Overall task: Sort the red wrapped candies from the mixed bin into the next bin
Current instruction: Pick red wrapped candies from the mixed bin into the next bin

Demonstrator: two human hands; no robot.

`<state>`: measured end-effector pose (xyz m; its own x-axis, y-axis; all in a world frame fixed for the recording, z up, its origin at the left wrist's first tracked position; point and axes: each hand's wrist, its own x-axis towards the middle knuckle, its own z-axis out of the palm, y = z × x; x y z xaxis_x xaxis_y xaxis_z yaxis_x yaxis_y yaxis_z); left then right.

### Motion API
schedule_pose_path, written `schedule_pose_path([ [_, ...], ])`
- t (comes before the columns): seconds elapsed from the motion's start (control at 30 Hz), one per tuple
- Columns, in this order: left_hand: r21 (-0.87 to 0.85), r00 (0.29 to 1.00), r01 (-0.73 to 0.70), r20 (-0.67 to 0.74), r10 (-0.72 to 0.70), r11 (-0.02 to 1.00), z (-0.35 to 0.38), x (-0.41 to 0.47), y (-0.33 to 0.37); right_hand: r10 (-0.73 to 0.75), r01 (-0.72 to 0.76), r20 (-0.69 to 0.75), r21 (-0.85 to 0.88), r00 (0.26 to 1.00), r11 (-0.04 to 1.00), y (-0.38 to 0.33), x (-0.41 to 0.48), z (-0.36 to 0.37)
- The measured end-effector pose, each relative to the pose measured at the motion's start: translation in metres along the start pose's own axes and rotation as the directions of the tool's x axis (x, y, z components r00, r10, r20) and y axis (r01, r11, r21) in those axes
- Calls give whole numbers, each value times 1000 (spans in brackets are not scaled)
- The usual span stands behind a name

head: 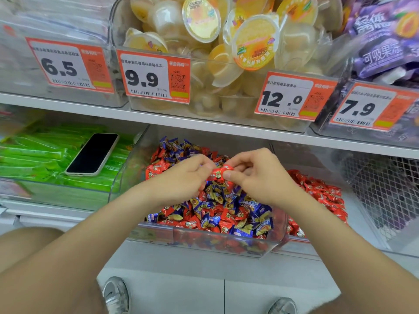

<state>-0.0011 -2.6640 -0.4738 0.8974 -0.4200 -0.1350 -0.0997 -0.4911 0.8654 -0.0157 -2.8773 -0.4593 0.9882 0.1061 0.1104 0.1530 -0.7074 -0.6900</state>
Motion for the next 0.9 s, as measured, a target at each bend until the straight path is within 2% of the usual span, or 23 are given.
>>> schedule_pose_path([
  [0.07, -27, 998, -17, 59, 19, 999, 4, 0, -1, 22, -22, -4, 105, 1000, 994, -2, -3, 3],
  [0.13, -60, 999, -22, 30, 24, 998, 9, 3, -2, 66, -62, -10, 232, 998, 971, -4, -6, 7],
  [0.23, -268, 999, 11, -43, -23, 963, 16, 7, 0, 200, -195, 51, 547, 978, 814, -8, -10, 13],
  [0.3, -377, 996, 21, -71, -51, 926, 18, 10, 2, 230, -247, 112, 643, 967, 725, -7, -8, 13],
  [0.4, -293, 993, 37, -99, -68, 955, 15, 12, 3, 192, -301, 232, 704, 954, 644, -5, -4, 7],
  [0.43, -250, 992, 49, -104, -77, 967, 13, 11, 3, 173, -304, 256, 673, 951, 675, -4, -4, 6],
  [0.47, -207, 990, 62, -113, -87, 976, 11, 10, 3, 155, -276, 253, 569, 955, 775, -2, -4, 5],
  [0.5, -152, 987, 74, -127, -93, 986, 10, 8, 3, 136, -215, 230, 366, 964, 906, 0, -4, 3],
  [0.53, -90, 985, 83, -141, -95, 993, 8, 7, 2, 107, -132, 217, 103, 970, 986, 1, -3, 0],
  [0.57, -38, 984, 89, -152, -94, 995, 7, 5, 1, 85, -53, 254, -129, 963, 990, 3, -3, -1],
  [0.63, -5, 982, 94, -161, -94, 996, 5, 0, 1, 78, 84, 411, -361, 908, 929, 5, -4, 1],
  [0.7, -28, 984, 94, -149, -97, 995, 3, -3, 4, 74, 168, 462, -460, 884, 872, 10, -8, 9],
  [0.83, -3, 986, 101, -136, -101, 995, 3, -7, 8, 105, 211, 440, -611, 892, 763, 15, -13, 27],
  [0.9, 16, 987, 89, -132, -86, 996, 4, -8, 8, 73, 248, 441, -625, 894, 740, 14, -14, 33],
])
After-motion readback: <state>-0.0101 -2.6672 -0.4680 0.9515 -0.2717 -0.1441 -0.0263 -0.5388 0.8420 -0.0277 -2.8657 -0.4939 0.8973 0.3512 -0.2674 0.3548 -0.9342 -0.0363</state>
